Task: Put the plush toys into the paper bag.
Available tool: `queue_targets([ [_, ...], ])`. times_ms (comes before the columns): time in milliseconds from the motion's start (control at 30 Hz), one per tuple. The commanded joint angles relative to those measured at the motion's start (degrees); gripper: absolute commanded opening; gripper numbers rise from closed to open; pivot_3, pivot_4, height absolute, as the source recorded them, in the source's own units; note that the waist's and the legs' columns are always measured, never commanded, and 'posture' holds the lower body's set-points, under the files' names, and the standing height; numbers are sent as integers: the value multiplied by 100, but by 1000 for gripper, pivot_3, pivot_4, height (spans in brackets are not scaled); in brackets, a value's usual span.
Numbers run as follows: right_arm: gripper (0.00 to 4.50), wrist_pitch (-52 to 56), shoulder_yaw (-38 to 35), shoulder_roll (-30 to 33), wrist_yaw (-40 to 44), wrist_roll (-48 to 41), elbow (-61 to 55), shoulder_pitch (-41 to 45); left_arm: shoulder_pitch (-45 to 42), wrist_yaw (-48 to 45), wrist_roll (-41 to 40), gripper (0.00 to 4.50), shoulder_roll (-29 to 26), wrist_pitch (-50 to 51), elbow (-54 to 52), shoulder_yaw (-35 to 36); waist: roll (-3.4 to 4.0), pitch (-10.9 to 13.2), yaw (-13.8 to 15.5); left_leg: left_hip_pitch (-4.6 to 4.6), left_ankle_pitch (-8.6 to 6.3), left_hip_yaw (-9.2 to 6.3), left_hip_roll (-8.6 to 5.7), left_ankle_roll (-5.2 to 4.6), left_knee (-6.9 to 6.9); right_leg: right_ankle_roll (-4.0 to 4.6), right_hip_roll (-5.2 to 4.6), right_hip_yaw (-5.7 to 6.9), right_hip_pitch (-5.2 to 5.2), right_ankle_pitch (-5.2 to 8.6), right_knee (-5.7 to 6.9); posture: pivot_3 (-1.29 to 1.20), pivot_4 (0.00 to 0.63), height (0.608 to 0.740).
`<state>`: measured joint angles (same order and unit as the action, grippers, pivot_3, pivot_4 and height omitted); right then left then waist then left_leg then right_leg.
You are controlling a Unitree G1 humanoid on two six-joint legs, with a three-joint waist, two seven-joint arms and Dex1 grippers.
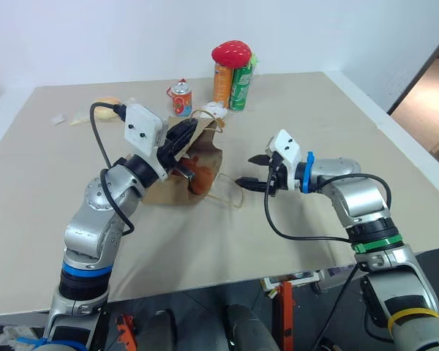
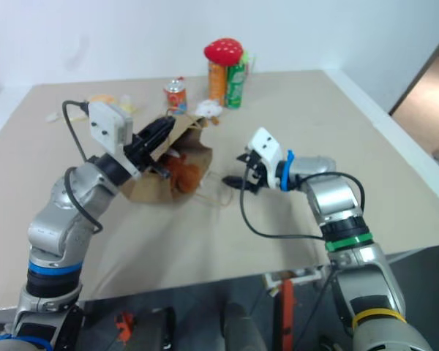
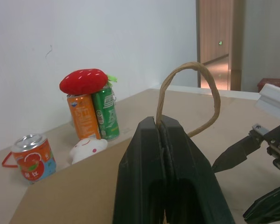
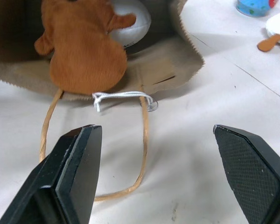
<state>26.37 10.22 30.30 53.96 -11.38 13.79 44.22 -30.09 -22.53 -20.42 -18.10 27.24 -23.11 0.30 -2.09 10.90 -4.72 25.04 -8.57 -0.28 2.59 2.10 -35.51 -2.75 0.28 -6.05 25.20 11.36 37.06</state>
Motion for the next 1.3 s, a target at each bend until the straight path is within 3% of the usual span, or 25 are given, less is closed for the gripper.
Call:
queue_targets([
  [33, 4126, -271, 22, -364, -250, 121, 160, -61, -72, -70, -28, 0, -80, -109, -148, 99, 0, 0, 0, -1, 0, -1, 5, 0, 0, 1, 8, -2, -1, -1, 0, 0, 150, 738],
  [200, 4126, -624, 270, -610, -359, 450, 620, -146, -100, -72, -27, 0, -96, -95, -153, 113, 0, 0, 15, 5, 1, -6, 2, 1, -3, 2, 14, -16, -2, -1, 1, 0, 150, 738],
  [333, 2793, -875, 313, -623, -394, 642, 890, -192, -49, -43, -21, 0, -112, -63, -230, 109, 0, 0, 17, 6, 1, -3, -3, 1, -4, 1, 13, -26, -4, -1, 0, 0, 150, 738],
  [433, 2153, -900, 263, -627, -318, 633, 931, -209, -23, -28, -24, 0, -116, -45, -255, 117, 0, 0, 19, 6, 1, -3, -2, 1, -3, 1, 14, -26, -3, -1, 0, 0, 150, 738],
  [533, 1053, -965, 212, -611, -244, 599, 923, -235, -4, -12, -15, 0, -111, -44, -259, 113, 0, 0, 19, 4, 1, -4, -1, 1, -3, 1, 17, -26, -4, -1, 1, 0, 150, 738],
  [567, 427, -1004, 166, -612, -236, 571, 900, -231, 0, -10, -10, 0, -112, -47, -255, 112, 0, 0, 18, 4, 1, -4, -1, 1, -4, 1, 17, -26, -4, -1, 1, 0, 150, 738],
  [633, 188, -1012, 28, -610, -139, 406, 759, -223, 10, -9, -2, 0, -115, -52, -244, 114, 0, 0, 19, 4, 1, -4, -1, 1, -4, 1, 17, -26, -4, -1, 1, 0, 150, 738],
  [833, 188, -896, -462, -380, 184, -104, 90, 22, -39, -61, 27, 0, -156, -99, -199, 103, 0, 0, 21, 5, 1, -4, -1, 1, -3, 0, 17, -27, -4, -1, 1, 0, 150, 738],
  [1067, 188, -33, -1179, 640, 1009, -1126, -1106, 681, -572, 179, -119, 0, -89, -52, 100, 478, 2, 2, 29, 8, 1, -4, -1, 1, -3, 1, 17, -27, -1, -1, 0, 0, 150, 738],
  [1300, 188, -226, -944, 763, 922, -835, -891, 907, -550, 135, 120, 0, 28, -309, 417, 233, -1, 0, 14, 0, -1, -3, 0, 2, -2, 8, 18, -27, -5, 4, -1, 0, 150, 738],
])
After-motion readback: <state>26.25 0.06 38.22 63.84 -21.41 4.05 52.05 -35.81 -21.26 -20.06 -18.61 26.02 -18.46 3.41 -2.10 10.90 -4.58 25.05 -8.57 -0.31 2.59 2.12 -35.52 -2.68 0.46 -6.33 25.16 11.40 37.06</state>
